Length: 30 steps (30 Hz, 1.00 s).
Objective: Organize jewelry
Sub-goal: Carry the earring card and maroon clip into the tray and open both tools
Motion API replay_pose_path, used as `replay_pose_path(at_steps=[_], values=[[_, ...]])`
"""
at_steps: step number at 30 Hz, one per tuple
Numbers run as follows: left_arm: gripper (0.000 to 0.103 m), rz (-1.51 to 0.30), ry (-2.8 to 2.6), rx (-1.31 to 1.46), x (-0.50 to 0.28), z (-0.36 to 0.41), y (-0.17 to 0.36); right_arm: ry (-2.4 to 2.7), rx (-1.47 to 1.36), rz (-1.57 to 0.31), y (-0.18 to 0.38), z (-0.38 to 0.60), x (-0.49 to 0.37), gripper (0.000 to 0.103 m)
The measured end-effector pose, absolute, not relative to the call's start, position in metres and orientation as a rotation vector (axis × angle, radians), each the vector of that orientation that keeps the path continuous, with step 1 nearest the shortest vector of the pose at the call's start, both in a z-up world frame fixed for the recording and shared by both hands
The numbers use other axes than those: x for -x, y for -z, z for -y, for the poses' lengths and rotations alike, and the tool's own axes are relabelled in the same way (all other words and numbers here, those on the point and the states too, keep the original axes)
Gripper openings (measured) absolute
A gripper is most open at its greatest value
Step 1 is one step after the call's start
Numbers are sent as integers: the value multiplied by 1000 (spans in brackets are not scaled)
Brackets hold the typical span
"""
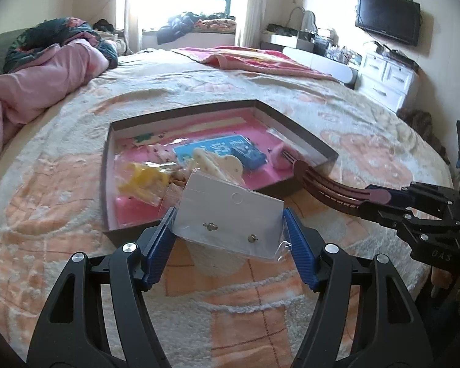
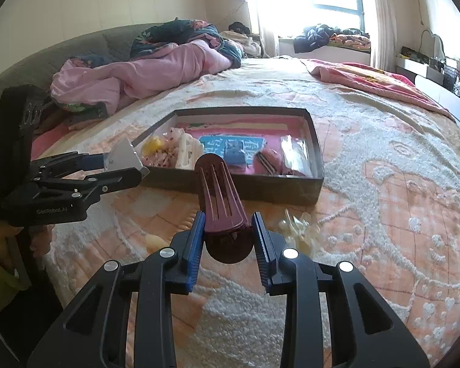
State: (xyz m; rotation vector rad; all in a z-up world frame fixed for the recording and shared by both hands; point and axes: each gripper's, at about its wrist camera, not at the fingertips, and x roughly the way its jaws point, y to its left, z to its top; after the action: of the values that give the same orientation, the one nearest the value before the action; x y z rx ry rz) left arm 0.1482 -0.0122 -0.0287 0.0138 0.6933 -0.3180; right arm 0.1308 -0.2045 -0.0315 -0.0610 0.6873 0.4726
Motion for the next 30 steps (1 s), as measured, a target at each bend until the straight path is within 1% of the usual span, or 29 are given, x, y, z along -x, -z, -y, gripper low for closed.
replay_pose_path(at_steps=[15, 30], values=[[59, -646, 226, 65, -158, -25, 12, -516, 90, -639, 13, 172, -154, 30], [59, -619, 211, 94, -184, -28, 2, -495, 84, -614, 7, 164, -188, 30]])
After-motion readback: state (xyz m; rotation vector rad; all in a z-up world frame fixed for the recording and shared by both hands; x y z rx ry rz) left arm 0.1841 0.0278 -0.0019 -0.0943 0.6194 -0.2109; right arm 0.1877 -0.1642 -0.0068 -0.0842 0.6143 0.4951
